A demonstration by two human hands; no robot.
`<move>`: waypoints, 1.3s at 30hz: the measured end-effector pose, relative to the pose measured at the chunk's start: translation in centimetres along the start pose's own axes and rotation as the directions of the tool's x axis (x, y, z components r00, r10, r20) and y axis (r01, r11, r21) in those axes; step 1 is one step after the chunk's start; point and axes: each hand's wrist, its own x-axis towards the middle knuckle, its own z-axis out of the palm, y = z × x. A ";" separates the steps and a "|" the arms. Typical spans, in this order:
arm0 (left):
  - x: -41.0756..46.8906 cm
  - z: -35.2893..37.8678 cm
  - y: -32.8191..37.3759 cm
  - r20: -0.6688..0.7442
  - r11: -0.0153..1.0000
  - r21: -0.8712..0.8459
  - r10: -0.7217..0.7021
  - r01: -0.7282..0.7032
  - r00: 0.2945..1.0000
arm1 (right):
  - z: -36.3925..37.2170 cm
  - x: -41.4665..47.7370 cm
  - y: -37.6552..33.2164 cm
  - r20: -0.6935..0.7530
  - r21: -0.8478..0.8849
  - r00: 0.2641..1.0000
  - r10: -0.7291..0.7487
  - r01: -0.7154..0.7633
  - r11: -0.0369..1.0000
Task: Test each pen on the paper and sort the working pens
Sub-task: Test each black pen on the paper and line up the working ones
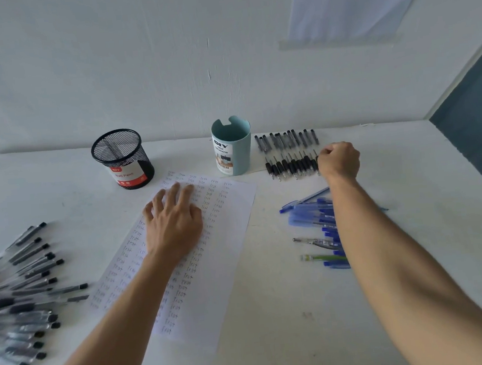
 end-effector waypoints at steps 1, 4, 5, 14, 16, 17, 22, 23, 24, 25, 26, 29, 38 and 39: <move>0.0 0.0 0.0 0.000 1.000 -0.002 -0.001 0.001 1.000 | 0.2 0.0 -0.2 0.020 0.006 1.000 0.001 -0.001 1.000; 0.1 0.0 0.1 0.000 1.000 0.000 -0.005 0.005 1.000 | 0.4 -0.1 -0.7 0.079 0.007 0.997 0.012 -0.013 1.000; 0.1 0.0 0.0 0.000 1.000 0.002 -0.005 0.005 1.000 | 0.5 -0.2 -0.7 0.095 -0.003 0.995 0.014 -0.014 1.000; 0.1 -0.3 0.2 -0.001 0.999 -0.030 -0.011 0.011 1.000 | 0.1 -3.0 -1.7 0.110 -0.209 0.994 0.001 0.022 0.978; 0.1 -0.5 0.1 0.000 0.998 -0.059 -0.026 0.026 1.000 | 0.2 -5.1 -2.3 0.104 -0.188 0.993 -0.055 0.074 0.979; 0.1 -0.6 0.1 0.001 0.996 -0.076 -0.039 0.039 0.999 | 0.4 -6.4 -2.6 0.102 -0.174 0.991 -0.083 0.100 0.980; 0.4 -1.1 -0.3 0.005 0.962 -0.249 -0.117 0.115 0.993 | 1.9 -14.3 -3.9 0.177 -0.023 0.902 -0.393 0.403 0.915; 0.4 -1.4 -0.3 0.011 0.950 -0.284 -0.130 0.128 0.991 | 2.3 -15.8 -4.0 0.222 0.020 0.859 -0.461 0.469 0.883; 0.4 -1.8 -0.2 0.016 0.936 -0.322 -0.146 0.143 0.989 | 2.7 -17.3 -4.1 0.266 0.042 0.813 -0.518 0.527 0.849; 0.3 -2.2 -0.1 0.024 0.911 -0.376 -0.172 0.168 0.985 | 3.0 -18.5 -4.2 0.319 0.040 0.767 -0.557 0.576 0.817; 0.2 -2.7 -0.1 0.031 0.870 -0.452 -0.204 0.196 0.978 | 3.2 -19.6 -4.2 0.380 0.022 0.726 -0.574 0.613 0.790; -0.3 -3.8 -0.7 0.010 0.688 -0.691 -0.300 0.224 0.954 | 3.8 -21.7 -4.0 0.483 -0.028 0.660 -0.575 0.668 0.743; -3.9 -6.8 -6.1 -0.203 0.943 -0.320 -0.164 0.093 0.965 | 4.0 -22.8 -3.1 0.529 -0.111 0.632 -0.566 0.713 0.693; -4.6 -7.0 -7.2 -0.164 0.963 -0.238 -0.168 0.126 0.972 | 4.0 -22.9 -3.0 0.528 -0.111 0.632 -0.567 0.713 0.692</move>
